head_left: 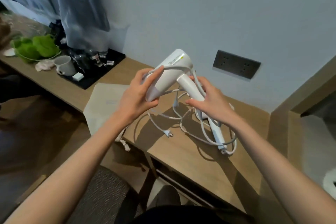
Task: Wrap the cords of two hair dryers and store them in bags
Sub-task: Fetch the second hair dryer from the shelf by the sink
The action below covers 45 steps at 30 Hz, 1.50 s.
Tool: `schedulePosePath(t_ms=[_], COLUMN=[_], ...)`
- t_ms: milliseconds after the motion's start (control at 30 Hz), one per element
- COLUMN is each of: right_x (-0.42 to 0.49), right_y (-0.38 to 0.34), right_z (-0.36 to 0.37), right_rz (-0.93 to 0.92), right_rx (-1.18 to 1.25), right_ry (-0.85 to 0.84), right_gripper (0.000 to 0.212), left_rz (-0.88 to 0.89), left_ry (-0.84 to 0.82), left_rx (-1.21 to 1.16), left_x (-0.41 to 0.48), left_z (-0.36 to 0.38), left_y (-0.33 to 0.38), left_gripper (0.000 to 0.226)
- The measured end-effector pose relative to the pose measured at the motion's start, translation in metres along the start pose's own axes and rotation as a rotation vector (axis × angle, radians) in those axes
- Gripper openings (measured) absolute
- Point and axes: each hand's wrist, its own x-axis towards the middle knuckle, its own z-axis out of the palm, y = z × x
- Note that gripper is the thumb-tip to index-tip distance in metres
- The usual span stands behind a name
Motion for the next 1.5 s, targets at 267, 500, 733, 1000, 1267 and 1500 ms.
schedulePosePath(t_ms=[267,500,733,1000,1267,1500], right_x=[0.076,0.135,0.184,0.228,0.242,0.235], right_y=[0.009,0.018,0.032,0.044,0.033,0.041], right_z=[0.005,0.035,0.083,0.152,0.198,0.228], right_rz=[-0.021,-0.006,0.051,0.223,0.43,0.555], right_rx=[-0.047,-0.049,-0.035,0.056,0.107,0.096], right_ry=[-0.067,-0.061,-0.034,0.069,0.172,0.206], right_gripper=[0.067,0.068,0.064,0.068,0.067,0.065], left_rz=[-0.029,-0.041,-0.003,0.123,0.144,0.18], left_ry=[0.053,0.041,-0.018,-0.21,-0.351,-0.425], left_rx=[0.031,0.046,-0.014,-0.128,-0.268,-0.304], left_x=[0.047,0.076,0.103,0.146,0.163,0.154], left_z=[0.013,0.02,0.035,0.066,0.084,0.099], left_y=[-0.045,-0.099,-0.171,-0.274,-0.324,-0.341], left_gripper=[0.096,0.092,0.091,0.091,0.086,0.096])
